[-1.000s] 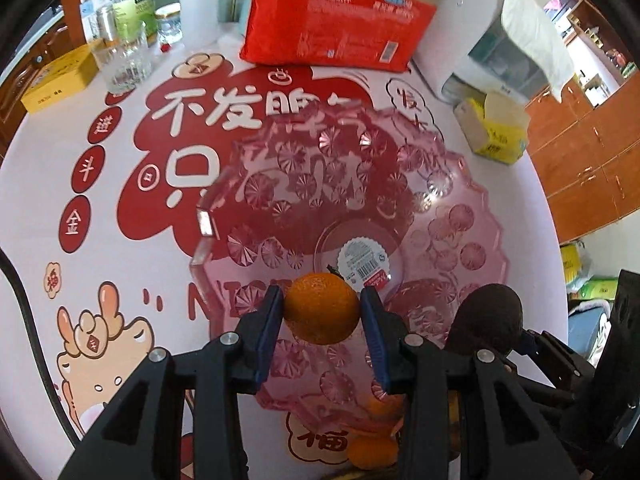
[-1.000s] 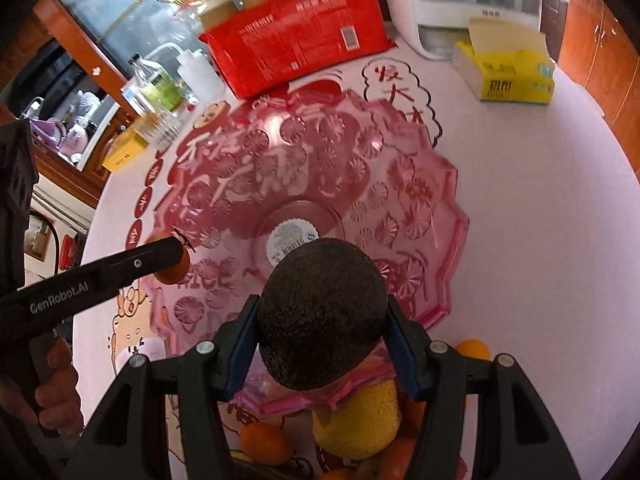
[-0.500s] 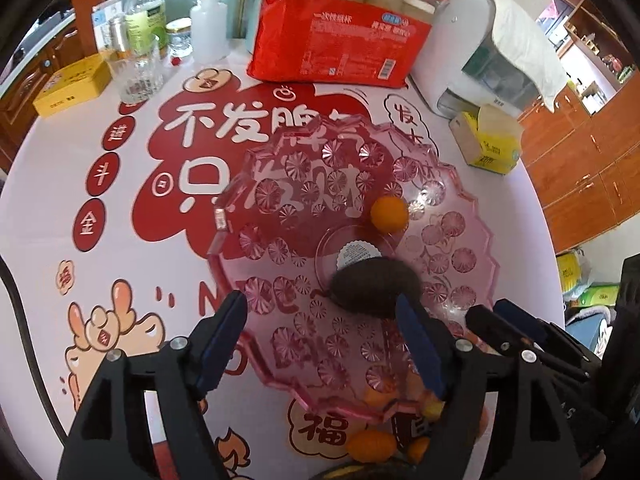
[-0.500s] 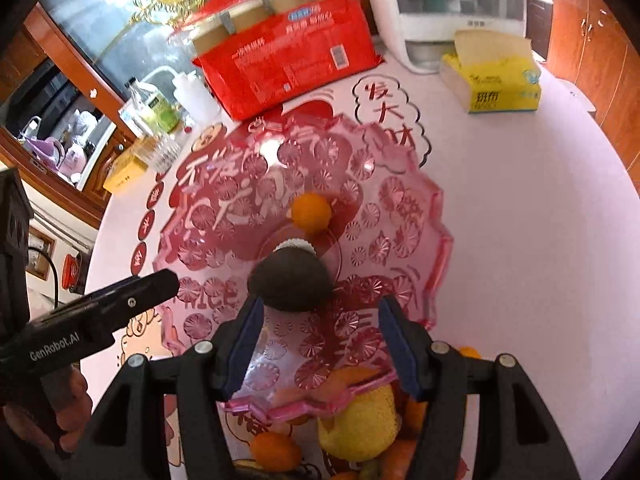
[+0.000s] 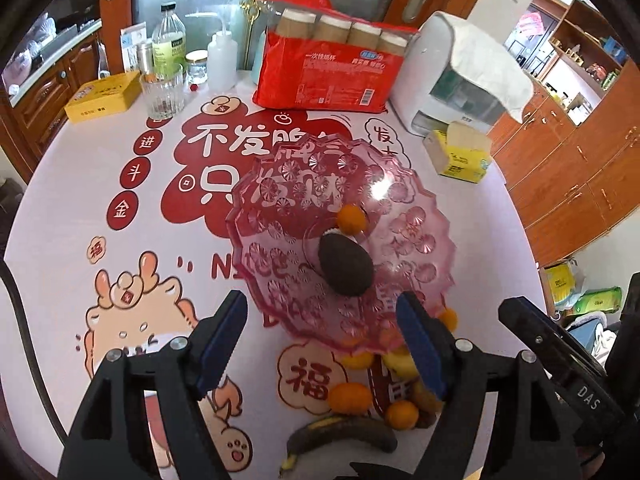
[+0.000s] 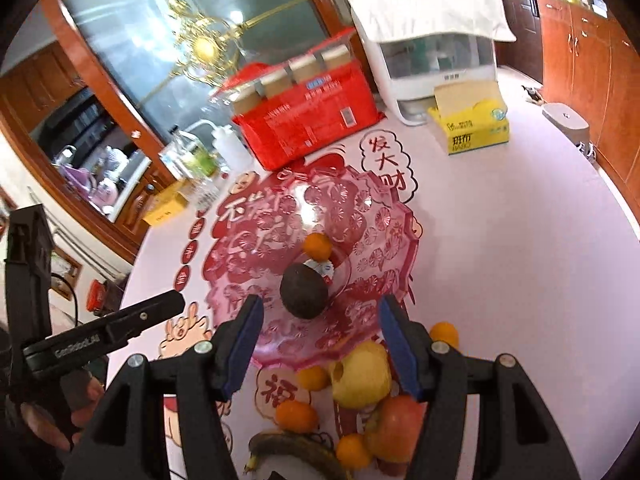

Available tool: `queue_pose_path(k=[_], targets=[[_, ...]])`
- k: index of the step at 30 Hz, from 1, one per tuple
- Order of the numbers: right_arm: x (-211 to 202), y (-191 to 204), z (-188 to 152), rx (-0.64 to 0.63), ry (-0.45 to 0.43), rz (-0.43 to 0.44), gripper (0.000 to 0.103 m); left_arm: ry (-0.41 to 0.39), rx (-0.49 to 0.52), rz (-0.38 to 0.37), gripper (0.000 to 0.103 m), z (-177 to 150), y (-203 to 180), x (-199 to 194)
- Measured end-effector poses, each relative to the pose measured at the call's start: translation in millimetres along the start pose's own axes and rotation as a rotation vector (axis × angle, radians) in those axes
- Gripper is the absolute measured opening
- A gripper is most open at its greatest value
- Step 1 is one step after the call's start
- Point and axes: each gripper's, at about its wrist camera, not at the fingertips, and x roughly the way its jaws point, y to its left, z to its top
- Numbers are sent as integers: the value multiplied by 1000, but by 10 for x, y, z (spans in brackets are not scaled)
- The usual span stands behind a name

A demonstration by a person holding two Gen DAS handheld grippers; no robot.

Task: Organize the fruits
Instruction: 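Carry the avocado and orange over the pink bowl and release both, then move both tools back toward the fruit pile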

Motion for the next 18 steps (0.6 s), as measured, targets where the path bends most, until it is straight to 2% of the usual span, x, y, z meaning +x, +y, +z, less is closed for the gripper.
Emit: queue_pose_path(k=[9,18], targets=[[-543,-122,-480,-29,-75,28,61,-15,-17,35,76,-633,-98,-413],[-816,-275,-1018,-84,-64,47,61,18,-62,102,76,-1409,-144,-625]])
